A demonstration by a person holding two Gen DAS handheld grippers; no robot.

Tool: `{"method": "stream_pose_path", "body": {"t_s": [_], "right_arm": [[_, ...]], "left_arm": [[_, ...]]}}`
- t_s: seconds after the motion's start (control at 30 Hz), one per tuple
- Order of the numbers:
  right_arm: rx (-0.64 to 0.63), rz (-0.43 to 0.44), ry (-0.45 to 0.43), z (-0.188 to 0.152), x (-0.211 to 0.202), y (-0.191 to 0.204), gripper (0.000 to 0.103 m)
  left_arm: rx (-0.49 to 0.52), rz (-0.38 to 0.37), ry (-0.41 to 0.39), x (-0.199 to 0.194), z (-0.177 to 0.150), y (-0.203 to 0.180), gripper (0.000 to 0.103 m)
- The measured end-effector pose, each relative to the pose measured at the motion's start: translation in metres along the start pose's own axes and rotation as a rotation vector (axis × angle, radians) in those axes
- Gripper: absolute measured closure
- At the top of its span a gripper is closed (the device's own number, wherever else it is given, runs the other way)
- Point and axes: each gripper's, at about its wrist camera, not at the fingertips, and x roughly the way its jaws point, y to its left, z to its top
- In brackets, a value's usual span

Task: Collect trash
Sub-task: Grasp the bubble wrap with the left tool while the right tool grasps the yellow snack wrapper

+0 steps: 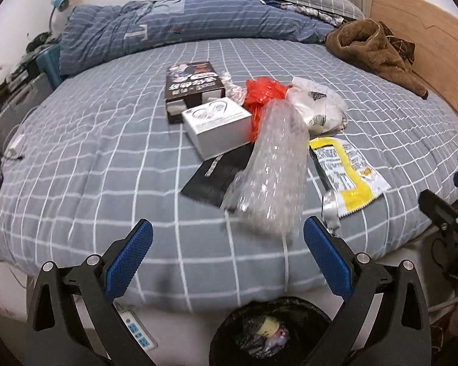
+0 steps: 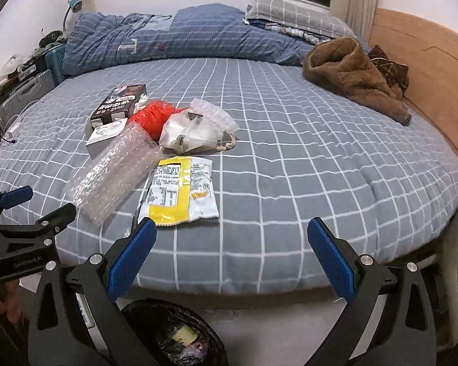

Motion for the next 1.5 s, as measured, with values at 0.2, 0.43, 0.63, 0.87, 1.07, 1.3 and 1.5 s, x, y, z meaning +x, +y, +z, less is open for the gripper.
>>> {"method": "stream_pose_path", "body": {"t_s": [0.2,0.43,0.63,0.87,1.07,1.3,1.5], "right_arm": [[-0.021,0.017,0.051,0.015,0.039,0.007,0.008],[-0.029,0.058,0.112,0.027,0.077,0.017,0.013],[-0.041,0.091,0.17,0.03,0.106,0.025,0.022],[-0.049,0.118,0.192,0.028,0.113,0.036,0.047],[-0.049,0.085,0.19,0.028,0.109,0.031,0.072],[-0.049,0.072,0.169,0.03,0.103,0.026,0.087],[-0.036,0.082,0.14,0.035,0.093,0.024,0.093]], "left_arm": [[-0.006,-0.039,0.039,0.026,0.011,-0.002,0.008],[0.005,-0.067,0.067,0.047,0.02,-0.006,0.017],[0.002,-0.11,0.088,0.056,0.022,-0.009,0.032],[-0.015,-0.164,0.117,0.061,0.019,-0.016,0.068],[0.004,-0.154,0.11,0.059,0.016,-0.023,0.073],[0.001,-0.153,0.097,0.054,0.017,-0.022,0.074],[0.003,-0.146,0.069,0.042,0.019,-0.02,0.074]]}}
